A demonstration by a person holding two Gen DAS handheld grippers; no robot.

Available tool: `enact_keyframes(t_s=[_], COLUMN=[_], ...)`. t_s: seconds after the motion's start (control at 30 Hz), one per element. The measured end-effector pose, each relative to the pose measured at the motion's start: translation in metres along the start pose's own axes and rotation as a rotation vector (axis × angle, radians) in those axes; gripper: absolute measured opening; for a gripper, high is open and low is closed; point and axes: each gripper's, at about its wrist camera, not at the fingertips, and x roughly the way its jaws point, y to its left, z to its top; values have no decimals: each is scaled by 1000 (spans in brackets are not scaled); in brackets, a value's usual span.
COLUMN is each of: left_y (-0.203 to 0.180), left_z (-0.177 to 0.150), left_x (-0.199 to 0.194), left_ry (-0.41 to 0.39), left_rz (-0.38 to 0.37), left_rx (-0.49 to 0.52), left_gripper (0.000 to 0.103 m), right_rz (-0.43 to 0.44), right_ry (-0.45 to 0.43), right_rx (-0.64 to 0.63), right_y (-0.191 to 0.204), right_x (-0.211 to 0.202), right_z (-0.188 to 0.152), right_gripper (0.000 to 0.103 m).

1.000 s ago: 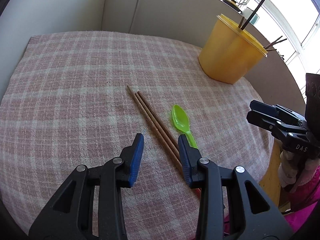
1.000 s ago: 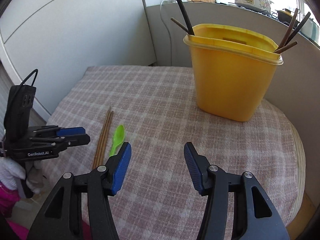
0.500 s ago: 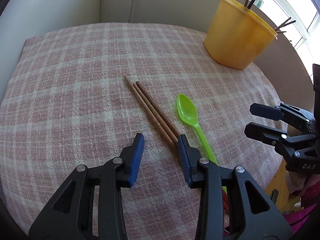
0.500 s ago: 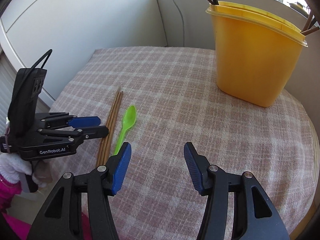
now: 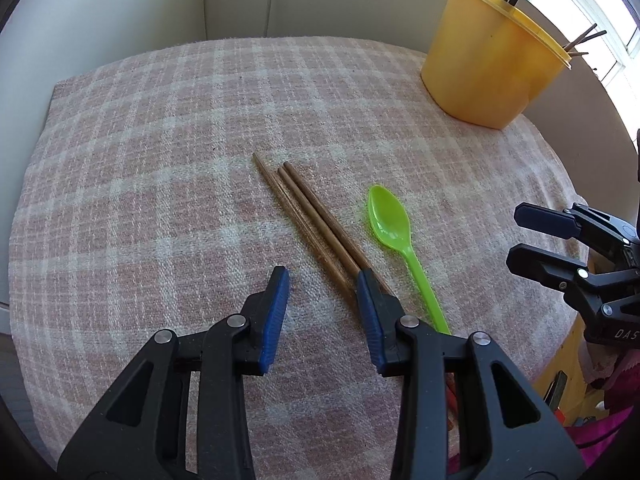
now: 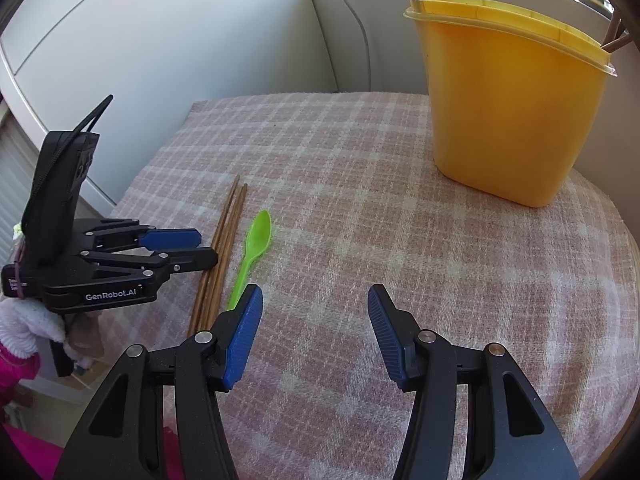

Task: Organize utensils
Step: 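Move both open tools back to the remaining chopsticks and green spoon, then grasp a wooden chopstick with the left tool while the right tool grasps the green spoon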

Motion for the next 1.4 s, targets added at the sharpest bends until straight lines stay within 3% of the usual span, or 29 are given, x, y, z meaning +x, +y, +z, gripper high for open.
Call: enact_keyframes(t_s=[0.13, 0.37, 0.5, 0.67, 0.8, 0.93, 1.07, 1.27, 1.4], left_y=[4, -11, -10, 0, 3, 11, 31, 64, 70], left_z=[17, 48, 60, 66, 69, 65, 57, 66, 77], left_x=[7, 22, 25, 24, 24, 20, 18, 17, 15], left_ry=[30, 55, 56, 50, 44, 43, 55, 53, 47], left_rz=[13, 81, 72, 53, 47, 40, 25, 8, -22], left_rx=[-1, 85, 70, 61, 67, 72, 55, 51, 29], left_gripper=[36, 29, 19, 15, 14, 12, 12, 12, 7], right_rz=[12, 38, 55, 82, 123, 143, 116, 54, 53], right_ry=[-9, -17, 11, 77, 137, 199, 224, 277, 292], right_rx=[-5, 3, -1, 7, 39, 60, 20, -30, -20], right_y=[0, -2, 0, 4, 9, 17, 32, 41, 37], right_x=[-3, -7, -3, 16, 35, 58, 70, 84, 84], right_z=[-1, 0, 2, 6, 14, 23, 35, 43, 45], right_gripper=[54, 54, 54, 53, 38, 33, 31, 12, 7])
